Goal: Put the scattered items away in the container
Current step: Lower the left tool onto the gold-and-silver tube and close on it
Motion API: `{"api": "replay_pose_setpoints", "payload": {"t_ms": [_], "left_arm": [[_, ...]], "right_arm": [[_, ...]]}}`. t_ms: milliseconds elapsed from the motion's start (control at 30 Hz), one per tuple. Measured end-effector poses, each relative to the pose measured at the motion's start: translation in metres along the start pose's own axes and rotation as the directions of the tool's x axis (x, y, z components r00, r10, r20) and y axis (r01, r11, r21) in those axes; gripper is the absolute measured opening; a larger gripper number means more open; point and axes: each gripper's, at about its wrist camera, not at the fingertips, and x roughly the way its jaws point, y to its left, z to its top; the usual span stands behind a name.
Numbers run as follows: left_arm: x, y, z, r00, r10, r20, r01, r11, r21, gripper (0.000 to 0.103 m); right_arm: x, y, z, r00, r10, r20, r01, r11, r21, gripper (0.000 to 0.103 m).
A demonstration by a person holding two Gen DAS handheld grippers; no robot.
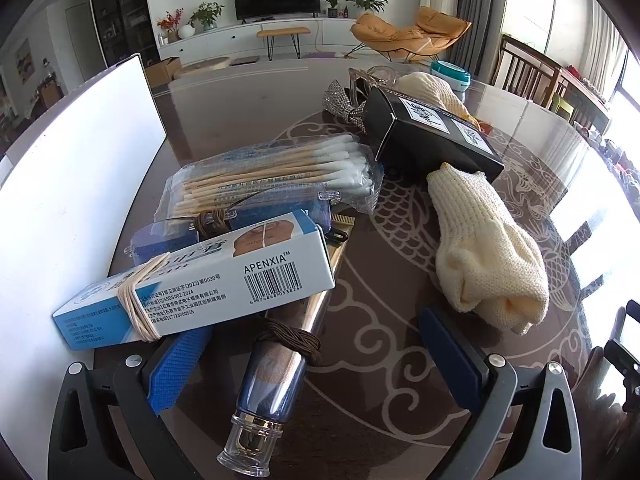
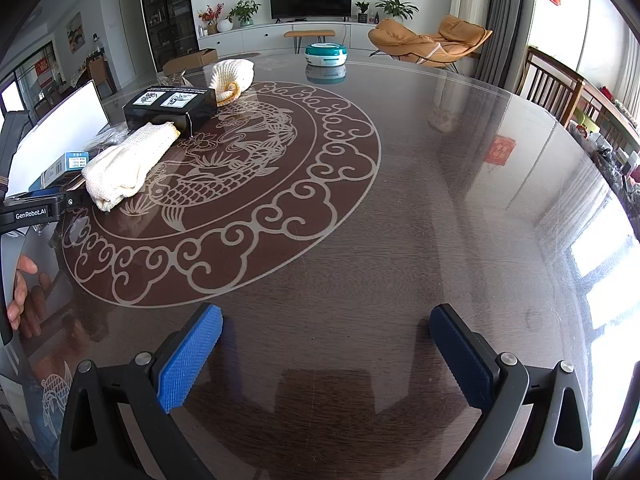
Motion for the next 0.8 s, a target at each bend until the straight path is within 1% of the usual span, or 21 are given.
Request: {"api": "replay_pose_setpoints", "payload": {"t_ms": [167,333,400,500,567,600,667,700,767,800], "left_arm": [[0.0,-0.001,0.0,1.0,-0.002,-0.003,0.002,1.0,0.004,0.103],[-0.003,-0.005,-0.004,1.0,-0.015,-0.001,0.015,0.999,0.03,0.103],[-0.005,-0.007,-0.005,1.0,-0.02,0.009,0.02,0.999,0.037,0.1],[-0.009,-0.01,-0.007,0.999,-0.033,0.022,0.032,0.998,0.052,0.092],[-0.011,-0.013,-0.008,0.999,-0.043,0.033,0.041,0.997,0.064,0.082],[-0.013,-0.014,-0.009,0.998,-0.047,0.038,0.044,0.997,0.071,0.079],[-0.016,-0.019,-0.011,0.997,-0.055,0.049,0.051,0.995,0.082,0.065],[-0.018,-0.02,-0.012,0.997,-0.057,0.054,0.052,0.995,0.085,0.061],[-0.02,-0.022,-0.017,0.996,-0.062,0.065,0.057,0.995,0.087,0.048],[-0.021,-0.024,-0.019,0.996,-0.063,0.07,0.057,0.994,0.089,0.045]], "right_arm": [[0.0,0.0,0.0,1.0,0.0,0.0,0.0,1.0,0.0,0.103],[0.0,0.0,0.0,1.0,0.0,0.0,0.0,1.0,0.0,0.103],[0.0,0.0,0.0,1.0,0.0,0.0,0.0,1.0,0.0,0.103],[0.0,0.0,0.0,1.0,0.0,0.0,0.0,1.0,0.0,0.103],[0.0,0.0,0.0,1.0,0.0,0.0,0.0,1.0,0.0,0.103],[0.0,0.0,0.0,1.0,0.0,0.0,0.0,1.0,0.0,0.103],[0.0,0.0,0.0,1.0,0.0,0.0,0.0,1.0,0.0,0.103],[0.0,0.0,0.0,1.0,0.0,0.0,0.0,1.0,0.0,0.103],[0.0,0.0,-0.001,1.0,0.0,0.0,0.0,1.0,0.0,0.103],[0.0,0.0,0.0,1.0,0.0,0.0,0.0,1.0,0.0,0.103]]}}
